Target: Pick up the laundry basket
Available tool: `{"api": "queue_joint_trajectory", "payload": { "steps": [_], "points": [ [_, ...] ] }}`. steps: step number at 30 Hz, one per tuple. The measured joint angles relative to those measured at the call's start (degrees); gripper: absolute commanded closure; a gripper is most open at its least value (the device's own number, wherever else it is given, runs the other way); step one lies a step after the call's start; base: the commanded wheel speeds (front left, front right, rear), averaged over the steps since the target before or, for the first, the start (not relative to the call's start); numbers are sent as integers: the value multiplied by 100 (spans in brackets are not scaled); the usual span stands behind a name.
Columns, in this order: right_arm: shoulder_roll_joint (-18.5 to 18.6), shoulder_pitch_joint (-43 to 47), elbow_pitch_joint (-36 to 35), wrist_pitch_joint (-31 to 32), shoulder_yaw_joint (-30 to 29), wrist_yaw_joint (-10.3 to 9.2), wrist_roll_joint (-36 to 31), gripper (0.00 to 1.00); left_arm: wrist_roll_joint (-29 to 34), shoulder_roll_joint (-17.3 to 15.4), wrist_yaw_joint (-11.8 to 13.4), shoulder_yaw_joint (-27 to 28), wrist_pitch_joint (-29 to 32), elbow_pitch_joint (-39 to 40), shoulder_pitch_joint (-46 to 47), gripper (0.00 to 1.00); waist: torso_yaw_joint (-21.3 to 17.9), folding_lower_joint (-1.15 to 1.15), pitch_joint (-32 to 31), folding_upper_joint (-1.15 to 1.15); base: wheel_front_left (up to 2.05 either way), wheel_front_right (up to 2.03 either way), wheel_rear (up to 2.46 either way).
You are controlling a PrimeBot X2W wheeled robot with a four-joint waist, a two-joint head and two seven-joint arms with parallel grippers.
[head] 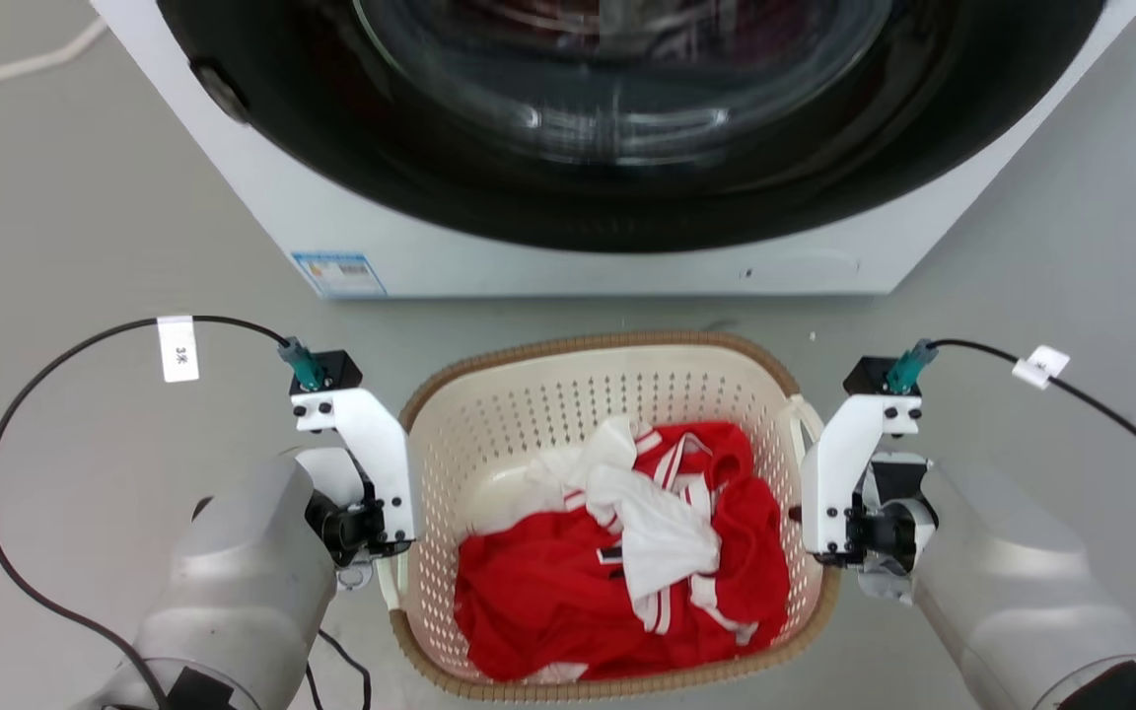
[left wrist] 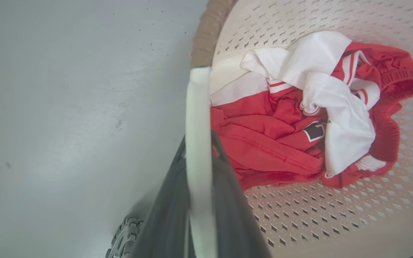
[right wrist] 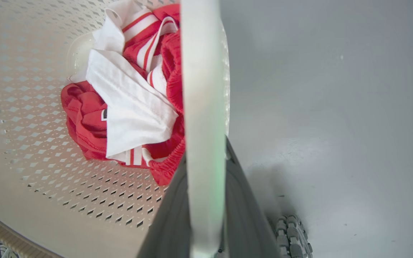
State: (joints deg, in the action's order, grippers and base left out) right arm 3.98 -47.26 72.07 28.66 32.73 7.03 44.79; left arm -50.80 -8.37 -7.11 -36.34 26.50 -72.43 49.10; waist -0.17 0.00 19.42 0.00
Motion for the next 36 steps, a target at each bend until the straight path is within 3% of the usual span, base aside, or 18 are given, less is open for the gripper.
{"api": "queue_joint_trajectory", "payload": {
  "steps": [15,36],
  "points": [
    [-1,266,182,1054,-46,0,330,100,-235,-13,1,-227,706,-25,-299,100,-68,-1,-1432,0,0,0,0],
    [-16,709,218,1276,-305,1,258,100,-343,46,-2,-419,893,-101,-574,100,-45,-1,-2204,0,0,0,0]
  ]
}}
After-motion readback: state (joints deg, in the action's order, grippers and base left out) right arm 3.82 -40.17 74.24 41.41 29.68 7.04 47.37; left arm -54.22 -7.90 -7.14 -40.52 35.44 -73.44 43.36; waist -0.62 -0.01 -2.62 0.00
